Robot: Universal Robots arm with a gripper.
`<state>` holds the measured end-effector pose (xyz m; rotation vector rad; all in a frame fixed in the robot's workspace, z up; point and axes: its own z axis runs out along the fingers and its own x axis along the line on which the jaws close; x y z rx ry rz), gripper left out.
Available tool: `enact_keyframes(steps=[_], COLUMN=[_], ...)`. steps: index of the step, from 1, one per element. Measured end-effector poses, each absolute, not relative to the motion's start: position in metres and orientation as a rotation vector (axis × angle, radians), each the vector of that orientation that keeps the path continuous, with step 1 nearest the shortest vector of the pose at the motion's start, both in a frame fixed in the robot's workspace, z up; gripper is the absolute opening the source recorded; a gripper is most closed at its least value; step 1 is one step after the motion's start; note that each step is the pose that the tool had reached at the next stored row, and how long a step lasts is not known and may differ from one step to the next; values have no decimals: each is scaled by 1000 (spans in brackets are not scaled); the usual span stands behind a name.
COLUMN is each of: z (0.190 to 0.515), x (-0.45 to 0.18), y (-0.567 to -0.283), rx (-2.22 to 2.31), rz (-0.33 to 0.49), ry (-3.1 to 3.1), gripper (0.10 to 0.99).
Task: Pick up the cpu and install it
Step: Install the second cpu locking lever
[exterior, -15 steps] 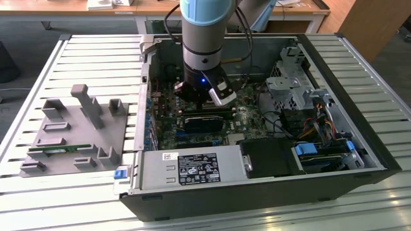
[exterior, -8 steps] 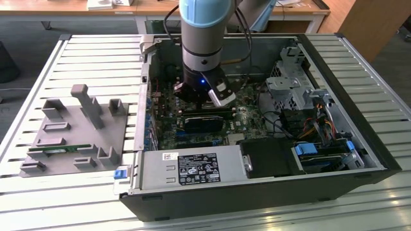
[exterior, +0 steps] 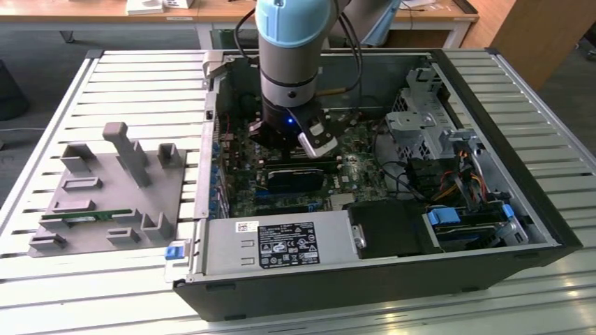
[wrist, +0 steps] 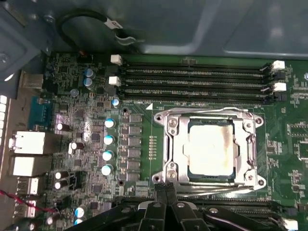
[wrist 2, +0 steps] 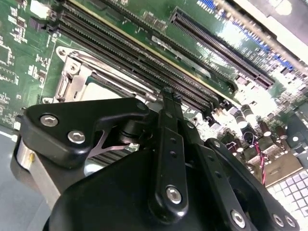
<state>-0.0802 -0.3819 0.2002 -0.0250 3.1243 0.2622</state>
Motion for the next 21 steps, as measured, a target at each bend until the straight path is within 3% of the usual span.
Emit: enact_keyframes(steps=[21], z=[194], x=[-86], y=[-381], rx=[-24], rz=[345], ry=[3116], gripper=[106])
